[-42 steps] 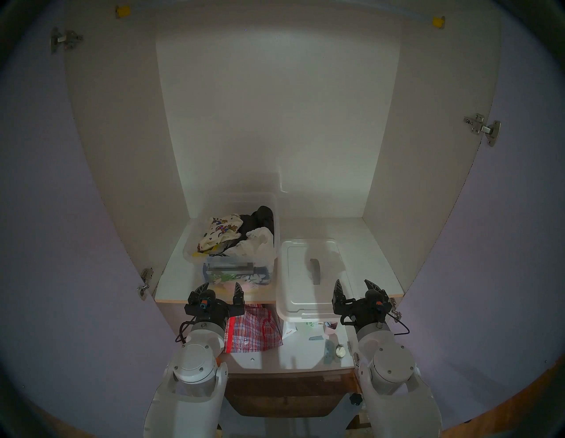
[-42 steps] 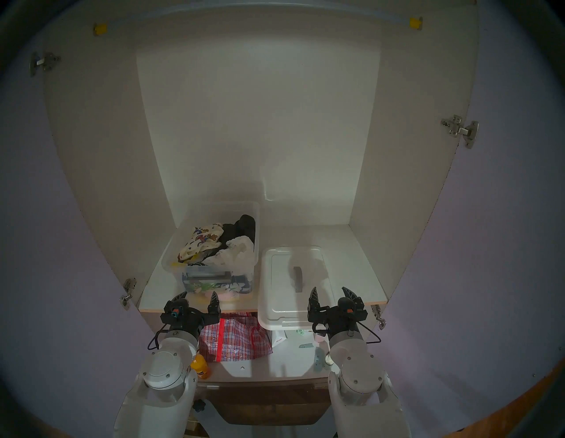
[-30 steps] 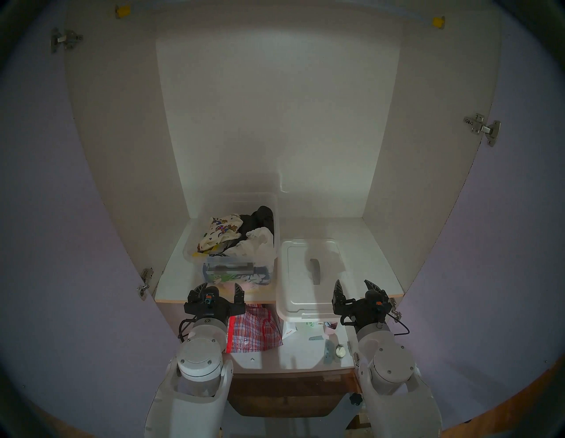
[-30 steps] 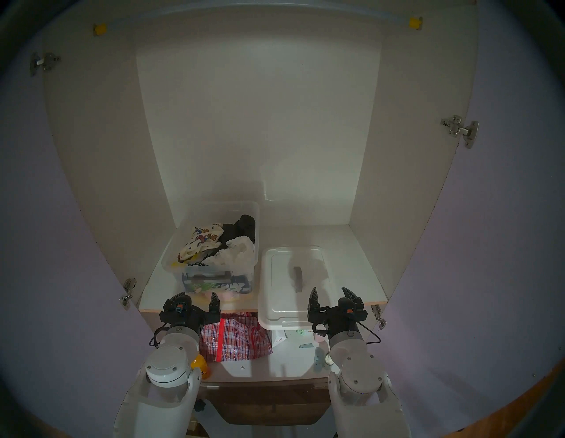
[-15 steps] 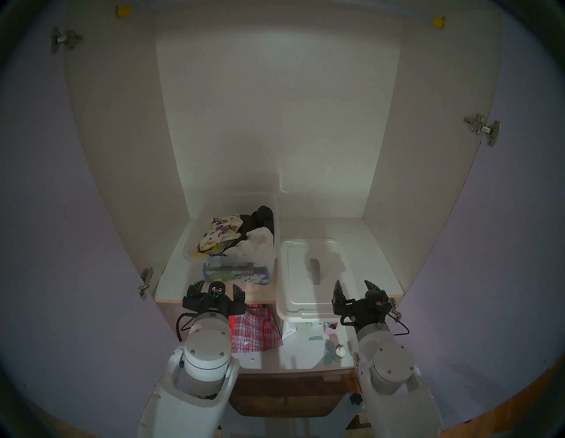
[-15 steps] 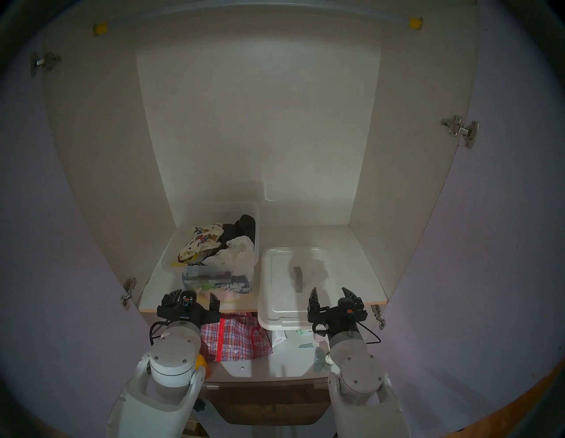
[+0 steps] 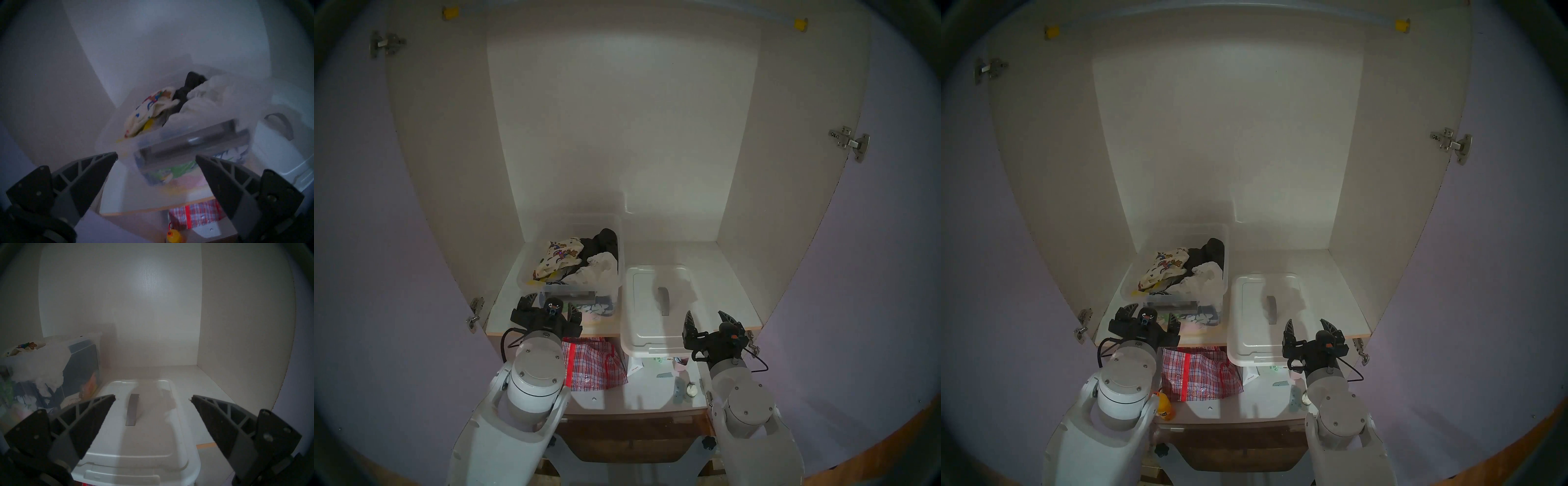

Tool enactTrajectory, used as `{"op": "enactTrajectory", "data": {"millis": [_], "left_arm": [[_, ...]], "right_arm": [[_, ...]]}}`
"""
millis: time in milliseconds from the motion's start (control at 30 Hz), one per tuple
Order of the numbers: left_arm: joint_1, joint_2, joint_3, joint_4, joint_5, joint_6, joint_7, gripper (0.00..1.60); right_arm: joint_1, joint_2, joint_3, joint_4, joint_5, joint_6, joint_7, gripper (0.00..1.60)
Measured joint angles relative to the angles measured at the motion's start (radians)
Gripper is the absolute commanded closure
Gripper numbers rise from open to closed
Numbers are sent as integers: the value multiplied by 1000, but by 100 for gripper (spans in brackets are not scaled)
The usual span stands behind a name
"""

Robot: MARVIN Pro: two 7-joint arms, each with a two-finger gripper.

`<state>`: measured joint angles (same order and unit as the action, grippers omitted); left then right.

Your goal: Take clothing out of the storage bin and put the lid back on the bin

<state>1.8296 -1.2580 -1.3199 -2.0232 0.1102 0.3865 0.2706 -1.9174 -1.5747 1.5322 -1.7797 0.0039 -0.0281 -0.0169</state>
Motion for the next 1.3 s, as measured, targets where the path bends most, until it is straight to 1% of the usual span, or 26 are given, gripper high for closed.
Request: {"op": "enactTrajectory", "data": {"millis": [67,100,133,167,233,333,500,600,633,733,833,900,1000,1033,1167,1300], "left_arm": [[-2,30,-4,-6,-16,-54,-32,0],[-6,53,-8,-7,-32,-100,-54,0],[-9,70,-17,-8,-47,-127,-69,0],[-13,86,-26,-8,-63,-134,-82,0],[-24,113,-44,-8,-99,-132,-111,0],[-57,124,-61,-3,-138,-113,-137,0],[-151,145,-86,32,-254,-86,-226,0],[-210,149,-94,98,-338,-59,-278,0],[-246,152,-93,169,-376,-39,-297,0],[-283,157,-87,245,-380,-7,-309,0],[-333,158,-73,308,-370,42,-314,0],[-365,162,-58,328,-362,56,-318,0],[-420,178,-16,357,-346,74,-331,0],[-450,186,10,368,-338,82,-343,0],[-505,192,33,390,-331,95,-366,0],[-574,197,37,433,-333,127,-415,0]], "right_arm": [[0,0,0,0,0,0,0,0],[0,0,0,0,0,0,0,0],[0,0,0,0,0,0,0,0],[0,0,0,0,0,0,0,0],[0,0,0,0,0,0,0,0],[0,0,0,0,0,0,0,0],[0,0,0,0,0,0,0,0],[0,0,0,0,0,0,0,0],[0,0,0,0,0,0,0,0],[0,0,0,0,0,0,0,0],[0,0,0,0,0,0,0,0],[0,0,0,0,0,0,0,0],[0,0,0,1,0,0,0,0],[0,0,0,1,0,0,0,0],[0,0,0,1,0,0,0,0],[0,0,0,1,0,0,0,0]]}}
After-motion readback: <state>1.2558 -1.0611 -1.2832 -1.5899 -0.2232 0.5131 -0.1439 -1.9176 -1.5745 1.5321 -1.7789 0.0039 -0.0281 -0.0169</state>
